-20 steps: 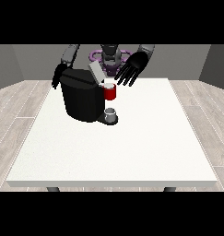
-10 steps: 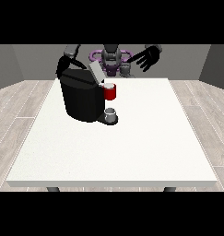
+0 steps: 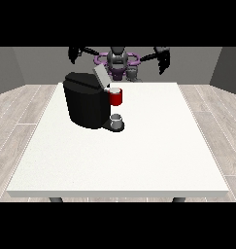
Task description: Insert the coffee pod into the coffee machine and close the lid
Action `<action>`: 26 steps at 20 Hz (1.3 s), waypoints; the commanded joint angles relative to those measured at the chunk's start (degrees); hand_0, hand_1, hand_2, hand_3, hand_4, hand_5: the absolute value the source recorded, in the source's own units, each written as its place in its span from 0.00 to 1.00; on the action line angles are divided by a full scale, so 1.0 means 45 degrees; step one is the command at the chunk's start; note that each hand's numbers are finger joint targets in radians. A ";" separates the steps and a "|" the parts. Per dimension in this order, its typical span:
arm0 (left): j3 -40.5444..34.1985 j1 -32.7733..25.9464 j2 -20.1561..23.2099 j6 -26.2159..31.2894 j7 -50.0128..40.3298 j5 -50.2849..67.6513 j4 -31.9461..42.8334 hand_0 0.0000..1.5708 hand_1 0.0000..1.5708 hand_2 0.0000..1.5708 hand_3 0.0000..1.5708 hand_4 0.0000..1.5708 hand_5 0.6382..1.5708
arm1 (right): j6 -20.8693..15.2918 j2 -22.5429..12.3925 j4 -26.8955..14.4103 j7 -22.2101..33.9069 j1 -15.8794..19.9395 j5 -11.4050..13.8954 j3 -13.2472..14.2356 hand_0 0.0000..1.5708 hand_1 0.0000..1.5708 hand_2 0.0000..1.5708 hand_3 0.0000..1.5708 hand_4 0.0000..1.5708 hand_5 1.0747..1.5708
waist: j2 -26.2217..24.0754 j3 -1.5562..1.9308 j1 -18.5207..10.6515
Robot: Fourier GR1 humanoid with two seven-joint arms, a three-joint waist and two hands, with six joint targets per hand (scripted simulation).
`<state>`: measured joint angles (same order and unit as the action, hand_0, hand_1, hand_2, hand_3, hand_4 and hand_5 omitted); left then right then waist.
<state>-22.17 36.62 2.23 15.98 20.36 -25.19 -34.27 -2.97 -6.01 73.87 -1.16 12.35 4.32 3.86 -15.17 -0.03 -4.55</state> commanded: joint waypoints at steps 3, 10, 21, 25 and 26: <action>0.0242 -0.1012 -0.0446 0.0209 -0.0693 0.0650 -0.1175 0.00 0.00 0.00 0.00 0.26 1.00 | 0.0775 -0.0923 0.0293 0.0167 0.0464 0.0183 -0.0049 0.00 0.00 0.00 0.00 0.15 1.00 | -0.0252 0.0009 -0.0759; 0.1631 -0.2052 -0.0491 0.0351 -0.1351 0.2128 -0.3087 0.00 0.00 0.00 0.00 0.26 1.00 | 0.0613 -0.1089 -0.0960 0.1205 0.1911 -0.0732 0.1207 0.00 0.00 0.00 0.00 0.07 1.00 | 0.0460 0.0011 -0.1368; 0.2743 -0.3369 -0.0479 0.0563 -0.2531 0.3451 -0.6420 0.00 0.00 0.00 0.00 0.23 1.00 | 0.0765 -0.1188 -0.2817 0.1460 0.3452 -0.1838 0.2103 0.00 0.00 0.00 0.00 0.09 1.00 | 0.1657 0.0011 -0.2070; 0.2929 -0.4155 -0.0361 -0.0181 -0.2563 0.3483 -0.7484 0.00 0.00 0.00 0.00 0.18 1.00 | 0.0692 -0.1001 -0.2794 0.1738 0.4126 -0.1641 0.1566 0.00 0.00 0.00 0.00 0.00 1.00 | 0.2224 0.0007 -0.1338; 0.2971 -0.4236 -0.0272 0.0233 -0.2613 0.3754 -0.7838 0.00 0.00 0.00 0.00 0.17 1.00 | 0.0592 -0.0751 -0.2990 0.1321 0.4132 -0.1567 0.1463 0.00 0.00 0.00 0.00 0.00 1.00 | 0.2371 0.0008 -0.1526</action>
<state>-9.22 21.00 0.42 16.35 9.24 -9.97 -64.59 0.29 -10.92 61.23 5.47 29.73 -3.16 11.91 -6.02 0.01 -12.28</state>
